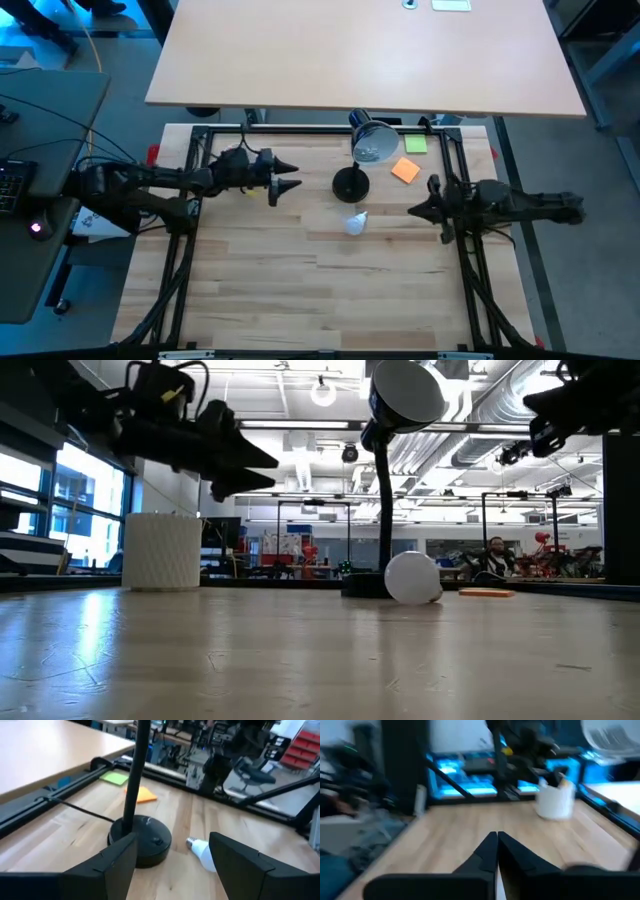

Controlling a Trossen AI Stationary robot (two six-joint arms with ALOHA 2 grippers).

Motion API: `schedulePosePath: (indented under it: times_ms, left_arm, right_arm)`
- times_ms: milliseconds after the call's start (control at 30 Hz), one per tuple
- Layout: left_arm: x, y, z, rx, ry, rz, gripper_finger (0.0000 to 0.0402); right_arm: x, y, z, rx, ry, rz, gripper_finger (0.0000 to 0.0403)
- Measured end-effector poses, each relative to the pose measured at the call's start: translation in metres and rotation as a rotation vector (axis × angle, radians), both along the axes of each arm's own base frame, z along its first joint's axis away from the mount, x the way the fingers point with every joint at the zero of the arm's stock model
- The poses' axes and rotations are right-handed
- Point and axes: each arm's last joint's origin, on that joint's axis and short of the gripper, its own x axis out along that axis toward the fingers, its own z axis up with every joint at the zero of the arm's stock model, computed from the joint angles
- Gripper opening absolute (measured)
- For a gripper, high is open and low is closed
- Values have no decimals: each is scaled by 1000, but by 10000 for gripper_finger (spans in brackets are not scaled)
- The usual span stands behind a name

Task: Screw lightbulb
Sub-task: Return to Home Position

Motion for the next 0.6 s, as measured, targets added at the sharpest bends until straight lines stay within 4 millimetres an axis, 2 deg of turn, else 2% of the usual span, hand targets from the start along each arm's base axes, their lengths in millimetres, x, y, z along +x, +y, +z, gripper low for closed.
schedulePosePath:
  times_ms: [200, 600]
  left_arm:
    - [-21, 2, 4, 11, -52, 38, 241]
    - [-67, -10, 1, 32, -147, 77, 241]
  right_arm:
    - [-12, -4, -6, 62, -71, 47, 4]
    - [-1, -4, -37, 157, -117, 83, 2]
